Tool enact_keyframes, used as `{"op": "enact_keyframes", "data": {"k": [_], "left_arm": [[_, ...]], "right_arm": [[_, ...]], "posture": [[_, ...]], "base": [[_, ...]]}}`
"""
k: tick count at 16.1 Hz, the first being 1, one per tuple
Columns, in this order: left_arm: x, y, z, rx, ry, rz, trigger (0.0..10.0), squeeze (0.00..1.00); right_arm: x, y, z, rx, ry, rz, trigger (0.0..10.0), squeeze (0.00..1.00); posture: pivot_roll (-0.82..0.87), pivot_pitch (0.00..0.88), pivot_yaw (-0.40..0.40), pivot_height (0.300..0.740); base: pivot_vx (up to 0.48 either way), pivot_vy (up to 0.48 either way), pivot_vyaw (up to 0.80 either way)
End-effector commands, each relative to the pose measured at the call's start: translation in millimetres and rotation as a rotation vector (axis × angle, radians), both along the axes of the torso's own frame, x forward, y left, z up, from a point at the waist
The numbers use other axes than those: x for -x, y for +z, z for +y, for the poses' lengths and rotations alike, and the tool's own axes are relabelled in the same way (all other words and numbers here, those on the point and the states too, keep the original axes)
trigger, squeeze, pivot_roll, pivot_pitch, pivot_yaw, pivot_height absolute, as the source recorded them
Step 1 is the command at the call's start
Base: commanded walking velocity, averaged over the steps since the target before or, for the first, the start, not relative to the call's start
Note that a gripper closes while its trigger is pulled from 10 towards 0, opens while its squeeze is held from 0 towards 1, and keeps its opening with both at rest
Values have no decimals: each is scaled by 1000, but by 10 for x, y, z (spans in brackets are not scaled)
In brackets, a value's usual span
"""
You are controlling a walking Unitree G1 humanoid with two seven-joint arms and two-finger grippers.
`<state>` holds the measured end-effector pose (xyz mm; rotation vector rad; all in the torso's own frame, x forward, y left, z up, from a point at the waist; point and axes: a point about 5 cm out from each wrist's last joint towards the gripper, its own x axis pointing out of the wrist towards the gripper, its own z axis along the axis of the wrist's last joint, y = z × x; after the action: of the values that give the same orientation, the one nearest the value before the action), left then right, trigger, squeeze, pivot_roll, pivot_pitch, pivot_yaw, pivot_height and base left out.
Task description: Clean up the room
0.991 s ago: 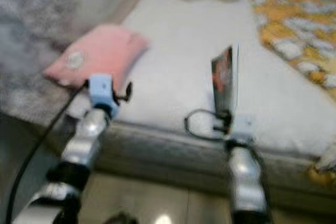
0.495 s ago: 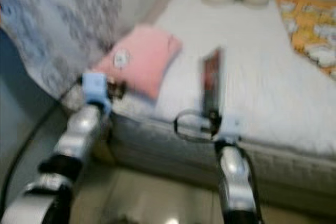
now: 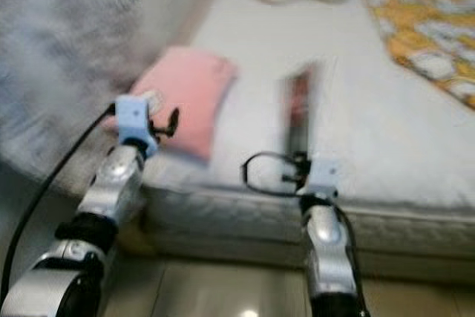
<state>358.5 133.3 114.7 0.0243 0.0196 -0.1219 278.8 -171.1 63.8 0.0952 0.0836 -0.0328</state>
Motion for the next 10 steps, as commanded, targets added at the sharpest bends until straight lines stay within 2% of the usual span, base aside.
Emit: {"op": "enact_keyframes", "data": {"k": [1, 5, 8, 10], "left_arm": [[-21, 26, -90, 26, -1, 1, 10000, 0], [-26, 38, -32, 21, 26, -12, 10000, 0], [-35, 54, 5, 28, 46, -13, 10000, 0], [-40, 68, 13, 31, 47, -17, 10000, 0]], "right_arm": [[-33, 114, -74, 19, -12, -61, 10000, 0], [-48, 109, -34, 20, 5, -53, 10000, 0], [-71, 124, -34, 22, 15, -55, 10000, 0], [-83, 130, -31, 17, 21, -55, 10000, 0]], "posture": [[0, 0, 44, 740], [9, 0, 39, 740], [14, 0, 38, 740], [18, 0, 38, 740]], "base": [[450, 0, 0], [443, 0, 0], [374, 296, 0], [124, 420, 0]]}}
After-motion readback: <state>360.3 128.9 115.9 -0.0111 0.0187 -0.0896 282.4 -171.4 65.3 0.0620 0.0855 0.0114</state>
